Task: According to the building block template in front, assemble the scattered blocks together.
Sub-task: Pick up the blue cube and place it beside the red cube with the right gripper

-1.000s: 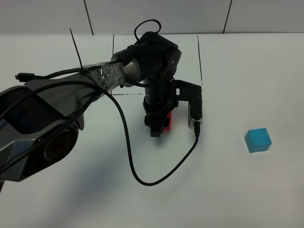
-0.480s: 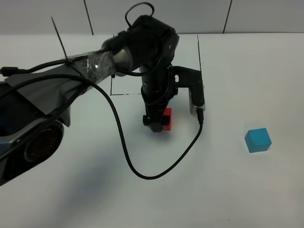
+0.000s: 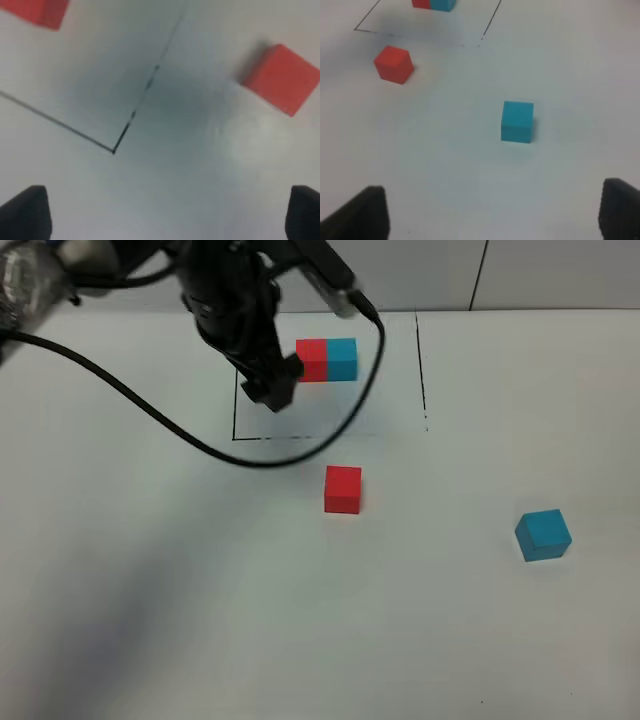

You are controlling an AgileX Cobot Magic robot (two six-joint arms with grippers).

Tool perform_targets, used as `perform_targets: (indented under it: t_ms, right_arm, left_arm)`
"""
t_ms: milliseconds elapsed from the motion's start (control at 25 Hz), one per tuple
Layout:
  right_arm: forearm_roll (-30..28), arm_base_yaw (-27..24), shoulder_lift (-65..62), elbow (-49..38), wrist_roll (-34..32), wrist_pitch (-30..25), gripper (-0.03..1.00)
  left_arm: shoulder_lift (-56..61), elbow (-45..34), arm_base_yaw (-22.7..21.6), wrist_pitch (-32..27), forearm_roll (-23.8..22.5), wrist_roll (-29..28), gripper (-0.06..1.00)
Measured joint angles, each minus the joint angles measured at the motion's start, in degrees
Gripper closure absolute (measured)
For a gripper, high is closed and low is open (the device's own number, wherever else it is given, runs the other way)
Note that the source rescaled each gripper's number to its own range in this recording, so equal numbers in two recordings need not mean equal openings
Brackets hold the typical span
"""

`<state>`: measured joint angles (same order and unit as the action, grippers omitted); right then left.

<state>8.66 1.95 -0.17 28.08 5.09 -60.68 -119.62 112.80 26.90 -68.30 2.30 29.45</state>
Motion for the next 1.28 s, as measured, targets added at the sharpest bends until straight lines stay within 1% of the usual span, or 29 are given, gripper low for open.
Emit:
perform_targets:
  t_ms: [40, 200, 360, 440, 520, 600, 720, 960, 1280]
  right_arm:
    - [0.0, 0.0, 0.0, 0.0, 0.0, 0.0, 0.24]
    - [0.0, 0.0, 0.0, 0.0, 0.0, 0.0, 0.31]
    - [0.0, 0.0, 0.0, 0.0, 0.0, 0.0, 0.35]
    - [0.0, 0.0, 0.0, 0.0, 0.0, 0.0, 0.36]
    - [0.0, 0.0, 0.0, 0.0, 0.0, 0.0, 0.36]
    - [0.0, 0.0, 0.0, 0.0, 0.0, 0.0, 0.36]
    - [0.0, 0.0, 0.0, 0.0, 0.0, 0.0, 0.36]
    - [0.0, 0.0, 0.0, 0.0, 0.0, 0.0, 0.36]
    - [0.0, 0.0, 0.0, 0.0, 0.0, 0.0, 0.36]
  left_arm:
    - [1.2, -0.75, -2.01, 0.0, 0.61, -1.25, -0.05]
    - [6.78, -6.77, -9.01, 0.0, 3.0, -3.37, -0.03]
    - [14.81, -15.98, -16.3, 0.79, 3.19, -6.97, 0.02]
    - [19.69, -21.51, -19.44, 3.72, 3.19, -8.98, 0.03]
    - [25.24, -26.78, -21.5, 6.71, 3.07, -10.92, 0.04]
    - [31.8, -32.42, -22.47, 8.94, 2.68, -12.68, 0.05]
    - [41.57, -39.74, -22.58, 10.2, 2.02, -15.52, 0.05]
    - [61.08, -52.24, -22.58, 10.32, 0.0, -23.04, 0.06]
    - [87.33, -67.53, -22.58, 10.2, 0.13, -26.28, 0.07]
